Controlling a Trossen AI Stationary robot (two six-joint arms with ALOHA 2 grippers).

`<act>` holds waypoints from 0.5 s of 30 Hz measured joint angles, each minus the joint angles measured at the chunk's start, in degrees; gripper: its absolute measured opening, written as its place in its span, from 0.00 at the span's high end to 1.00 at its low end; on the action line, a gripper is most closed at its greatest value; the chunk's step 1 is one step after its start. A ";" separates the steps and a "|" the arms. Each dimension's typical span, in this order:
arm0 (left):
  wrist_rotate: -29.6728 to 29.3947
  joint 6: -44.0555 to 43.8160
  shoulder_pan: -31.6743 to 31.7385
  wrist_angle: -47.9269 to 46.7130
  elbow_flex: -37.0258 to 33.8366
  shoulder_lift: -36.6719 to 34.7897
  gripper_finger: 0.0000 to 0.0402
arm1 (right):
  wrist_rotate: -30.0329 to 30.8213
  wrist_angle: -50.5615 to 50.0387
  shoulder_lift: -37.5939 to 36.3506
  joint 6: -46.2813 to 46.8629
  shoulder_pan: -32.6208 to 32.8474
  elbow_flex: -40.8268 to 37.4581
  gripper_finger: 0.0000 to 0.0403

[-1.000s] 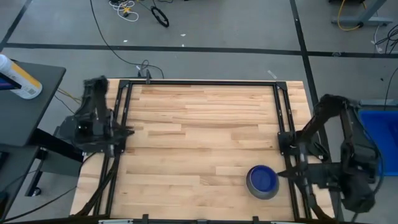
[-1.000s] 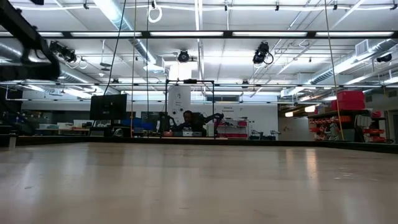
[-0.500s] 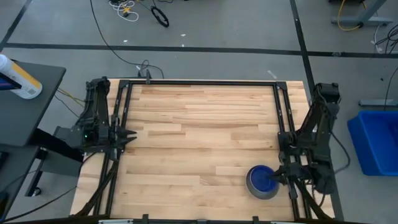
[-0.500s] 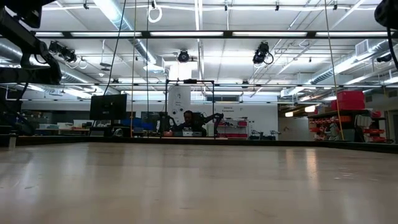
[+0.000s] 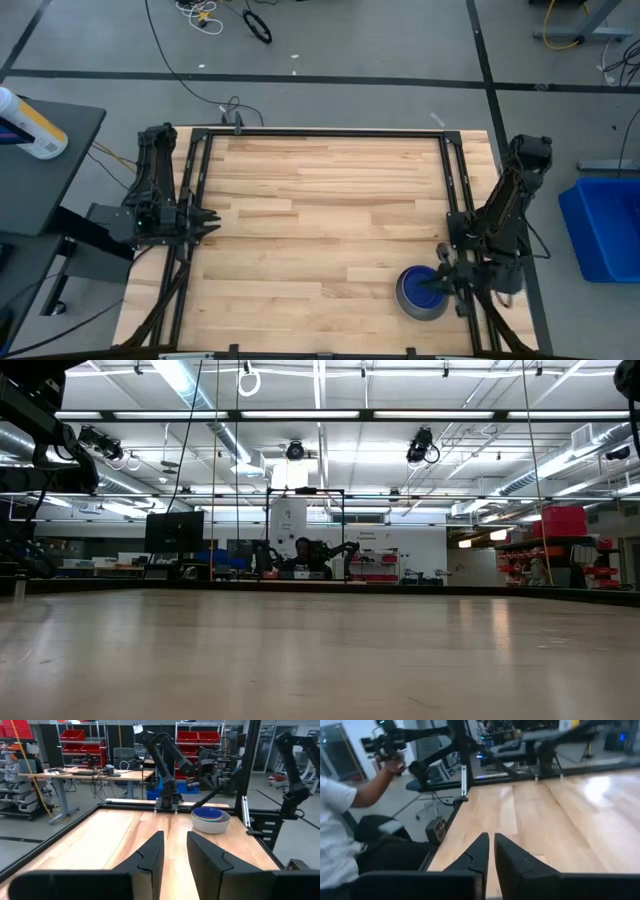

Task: Nest bowls inside each other
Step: Return to Home Position

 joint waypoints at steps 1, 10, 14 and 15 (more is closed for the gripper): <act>0.25 -0.04 -0.03 -0.03 0.00 0.01 0.77 | -3.09 -0.05 -0.06 1.01 -2.62 0.00 0.93; 0.32 -0.11 -0.01 -0.03 0.00 0.01 0.77 | -44.08 4.96 0.96 -12.56 -35.12 0.00 0.98; 0.00 -0.09 -0.02 -0.02 0.00 0.01 0.78 | -44.85 1.13 -6.74 -23.19 -39.81 0.00 0.98; -0.08 -0.09 -0.02 -0.02 0.00 0.00 0.78 | -43.58 -1.77 -9.78 -24.61 -40.25 0.00 0.98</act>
